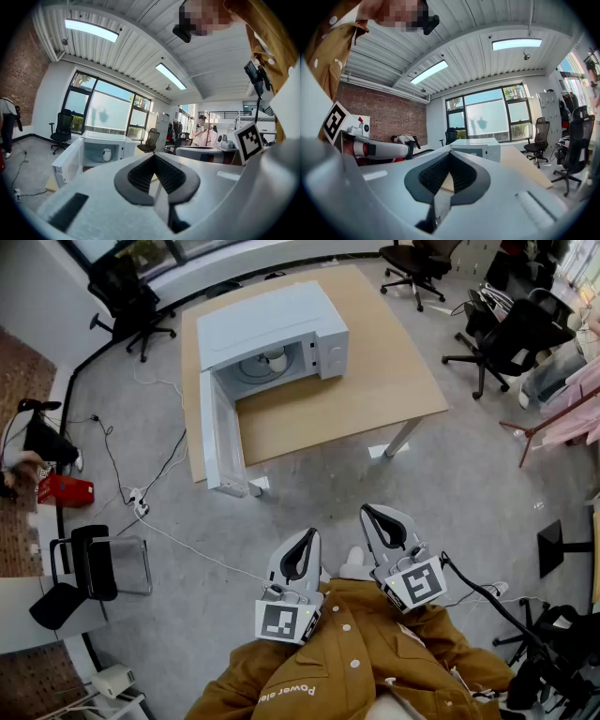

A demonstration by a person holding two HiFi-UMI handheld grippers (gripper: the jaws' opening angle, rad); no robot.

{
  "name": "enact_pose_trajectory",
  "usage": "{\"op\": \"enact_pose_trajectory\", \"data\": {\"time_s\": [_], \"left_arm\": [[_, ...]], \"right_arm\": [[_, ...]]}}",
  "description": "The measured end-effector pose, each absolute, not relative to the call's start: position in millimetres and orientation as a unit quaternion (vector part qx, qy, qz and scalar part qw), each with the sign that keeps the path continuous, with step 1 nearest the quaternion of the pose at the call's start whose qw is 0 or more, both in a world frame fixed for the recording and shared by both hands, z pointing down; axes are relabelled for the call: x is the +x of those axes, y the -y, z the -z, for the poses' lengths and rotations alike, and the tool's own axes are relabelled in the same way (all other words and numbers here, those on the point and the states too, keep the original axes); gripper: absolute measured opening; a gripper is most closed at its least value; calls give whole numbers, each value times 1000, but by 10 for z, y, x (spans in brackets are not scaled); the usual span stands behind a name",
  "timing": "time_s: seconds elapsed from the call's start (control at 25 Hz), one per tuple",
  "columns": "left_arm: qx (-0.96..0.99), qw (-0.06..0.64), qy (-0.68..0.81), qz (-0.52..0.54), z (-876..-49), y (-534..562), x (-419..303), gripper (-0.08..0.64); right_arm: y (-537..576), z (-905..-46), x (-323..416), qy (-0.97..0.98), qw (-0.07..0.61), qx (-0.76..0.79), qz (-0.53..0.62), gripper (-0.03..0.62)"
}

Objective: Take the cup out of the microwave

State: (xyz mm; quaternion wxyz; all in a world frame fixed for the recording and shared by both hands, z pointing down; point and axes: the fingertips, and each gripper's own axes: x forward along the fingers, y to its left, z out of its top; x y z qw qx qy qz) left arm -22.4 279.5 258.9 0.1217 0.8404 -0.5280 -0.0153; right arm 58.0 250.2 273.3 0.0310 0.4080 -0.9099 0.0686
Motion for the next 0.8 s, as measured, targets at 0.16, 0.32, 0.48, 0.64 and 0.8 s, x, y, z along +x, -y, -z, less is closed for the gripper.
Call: {"op": "enact_pose_trajectory", "data": {"time_s": [0.16,0.32,0.48,0.64,0.8], "left_arm": [[843,122,524,4,-2629,-2789,-227,2],[843,120,525,10,-2581,-2789,-213,2],[843,121,525,8,-2595,-2799,-204,2],[843,121,524,2,-2612,-2810,-177,2],[842,122,526,3,-2607,-2807,-115,2]], "right_arm": [[-2488,-2725,587,910,30,409,-67,2],[-2495,-2696,589,910,30,408,-65,2],[-2517,-2703,587,912,32,405,-62,2],[-2526,-2580,578,916,-5,396,-63,113],[-2501,-2641,709,908,7,414,-60,35]]}}
